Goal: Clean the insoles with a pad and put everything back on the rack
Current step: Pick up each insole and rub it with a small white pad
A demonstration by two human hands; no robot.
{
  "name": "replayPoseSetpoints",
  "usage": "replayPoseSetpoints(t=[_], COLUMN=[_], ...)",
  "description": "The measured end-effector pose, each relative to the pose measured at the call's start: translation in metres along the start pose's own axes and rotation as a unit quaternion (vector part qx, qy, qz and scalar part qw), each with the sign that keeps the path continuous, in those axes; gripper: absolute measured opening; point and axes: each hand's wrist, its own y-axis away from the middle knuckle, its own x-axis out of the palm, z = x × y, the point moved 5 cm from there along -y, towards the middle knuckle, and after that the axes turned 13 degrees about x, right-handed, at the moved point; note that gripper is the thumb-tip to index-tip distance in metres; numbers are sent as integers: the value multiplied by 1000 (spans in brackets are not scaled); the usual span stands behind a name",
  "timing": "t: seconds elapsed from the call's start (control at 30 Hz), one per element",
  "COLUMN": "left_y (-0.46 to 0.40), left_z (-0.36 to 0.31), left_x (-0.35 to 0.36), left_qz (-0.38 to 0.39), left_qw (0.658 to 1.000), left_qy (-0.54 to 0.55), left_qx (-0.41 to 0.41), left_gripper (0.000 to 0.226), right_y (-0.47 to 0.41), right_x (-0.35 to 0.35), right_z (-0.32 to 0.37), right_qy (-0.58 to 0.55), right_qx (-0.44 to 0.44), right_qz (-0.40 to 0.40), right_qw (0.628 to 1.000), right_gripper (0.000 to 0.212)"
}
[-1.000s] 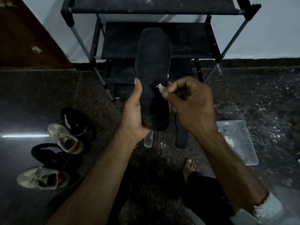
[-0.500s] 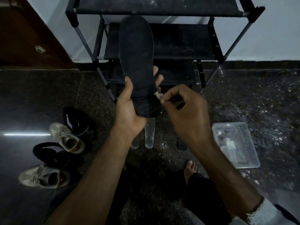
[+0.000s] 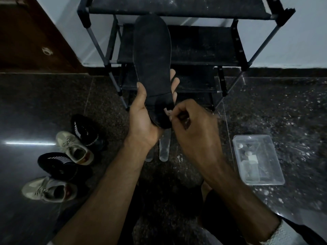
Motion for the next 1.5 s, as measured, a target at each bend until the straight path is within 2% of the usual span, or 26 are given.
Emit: replayPoseSetpoints(t=[0.17, 0.37, 0.6, 0.8, 1.0, 1.2, 1.4, 1.5], left_y=[3, -1, 5, 3, 7, 8, 11, 11], left_z=[1, 4, 4, 10, 9, 15, 17, 17], left_x=[-1, -5, -3, -5, -6, 0, -3, -2], left_qz=[0, -14, -18, -46, -47, -45, -34, -33], left_qw=[999, 999, 998, 997, 996, 998, 997, 997], left_qy=[-36, -45, -68, -60, -70, -29, -45, -35], left_qx=[12, 2, -1, -19, -23, -40, -44, -53], left_gripper=[59, 60, 59, 61, 63, 59, 63, 68], right_y=[13, -6, 12, -6, 10, -12, 4, -3], right_x=[13, -6, 13, -3, 14, -8, 11, 4], right_z=[14, -9, 14, -10, 12, -13, 10, 4], right_qy=[-86, -28, -78, -33, -73, -38, -41, -33], right_qx=[32, 51, 29, 45, 32, 50, 11, 11], right_qz=[68, -4, 52, -5, 44, -25, 15, -1], right_qw=[993, 998, 995, 998, 996, 998, 999, 999], right_gripper=[5, 9, 9, 8, 11, 9, 10, 9])
